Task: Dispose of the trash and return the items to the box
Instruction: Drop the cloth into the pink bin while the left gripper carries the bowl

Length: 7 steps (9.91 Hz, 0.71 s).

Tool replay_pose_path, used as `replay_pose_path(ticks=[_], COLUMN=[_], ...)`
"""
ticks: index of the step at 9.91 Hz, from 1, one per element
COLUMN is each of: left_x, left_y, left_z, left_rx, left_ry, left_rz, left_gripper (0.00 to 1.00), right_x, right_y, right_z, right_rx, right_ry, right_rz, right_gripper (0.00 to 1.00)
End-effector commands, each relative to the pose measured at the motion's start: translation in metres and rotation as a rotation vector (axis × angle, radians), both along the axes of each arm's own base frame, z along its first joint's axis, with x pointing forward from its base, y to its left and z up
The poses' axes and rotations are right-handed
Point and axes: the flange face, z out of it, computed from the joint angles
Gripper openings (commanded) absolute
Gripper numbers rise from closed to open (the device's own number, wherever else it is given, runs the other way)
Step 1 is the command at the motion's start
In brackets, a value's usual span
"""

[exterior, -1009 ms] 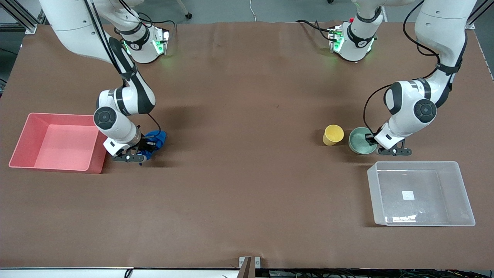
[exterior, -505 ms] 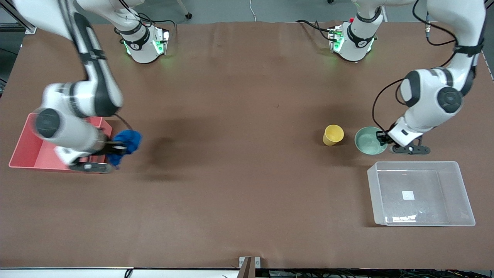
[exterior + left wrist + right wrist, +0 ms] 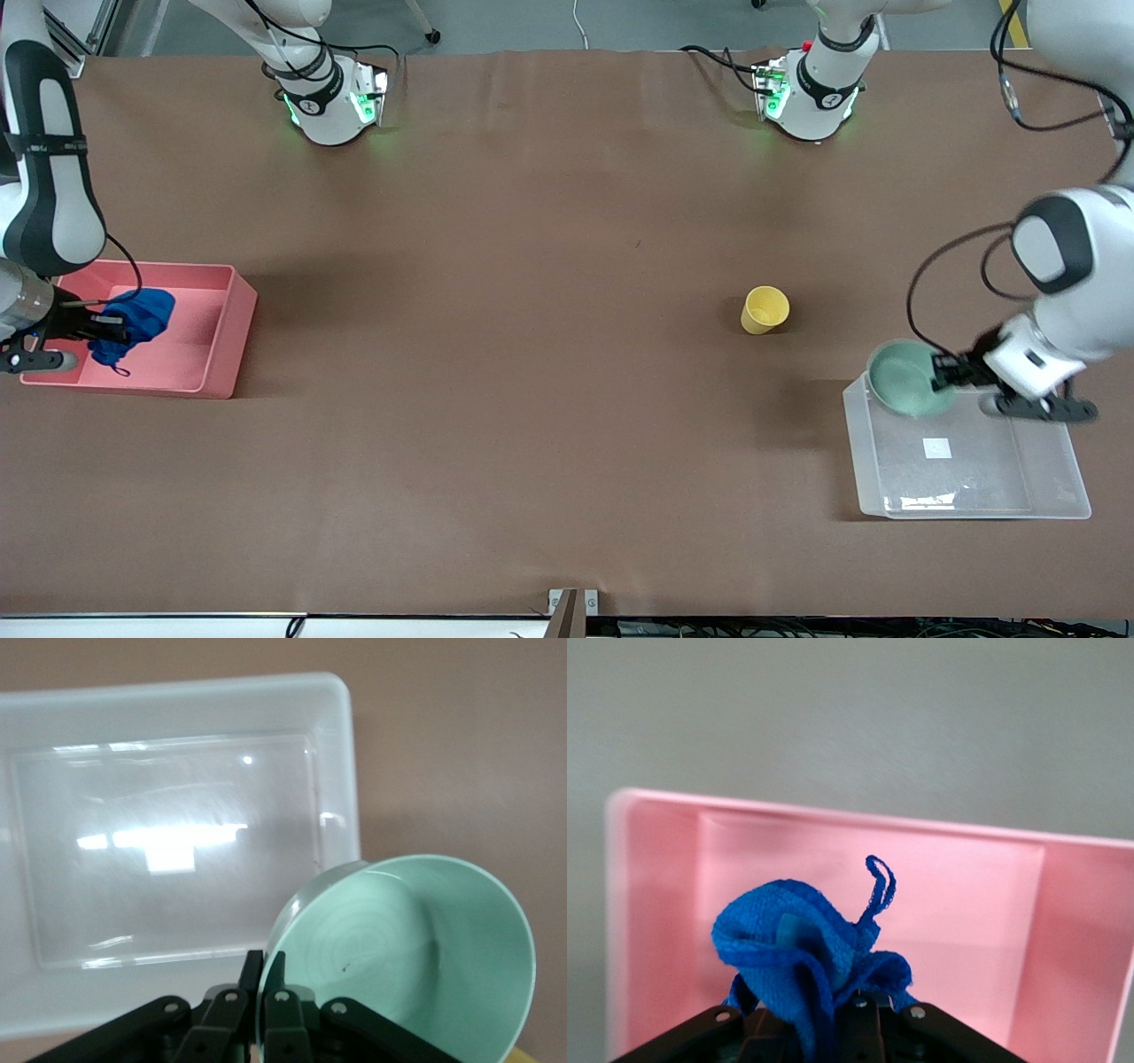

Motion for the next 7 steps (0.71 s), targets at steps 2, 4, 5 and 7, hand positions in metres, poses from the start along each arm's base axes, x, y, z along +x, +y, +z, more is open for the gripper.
replay_pose_path(ticks=[2,4,5,7], left_x=[0.05,0.047,0.047,0.035], left_y=[0.033,0.052,0.054,0.06], left_z=[-0.075,-0.111,-0.125,-0.15], left_rx=[0.018,0.028,0.015,-0.015], left_ry=[0.04,0.051,0.051,0.08], left_rz=[-0.01,-0.016,-0.001,0.024], left_gripper=[0.0,0.0,0.01,0.04], right_x=[-0.034,-0.037,-0.034,-0.003], right_y=[0.006,0.009,0.015,0.037], right_z=[-0.081,-0.093,-0.091,-0.029], right_rx=[-0.014,-0.006,-0.005,0.002], right_ry=[-0.042,-0.032,-0.032,-0.035], right_rz=[0.02,0.012,0.018,0.002], right_gripper=[0.08,0.82,1.0,1.0])
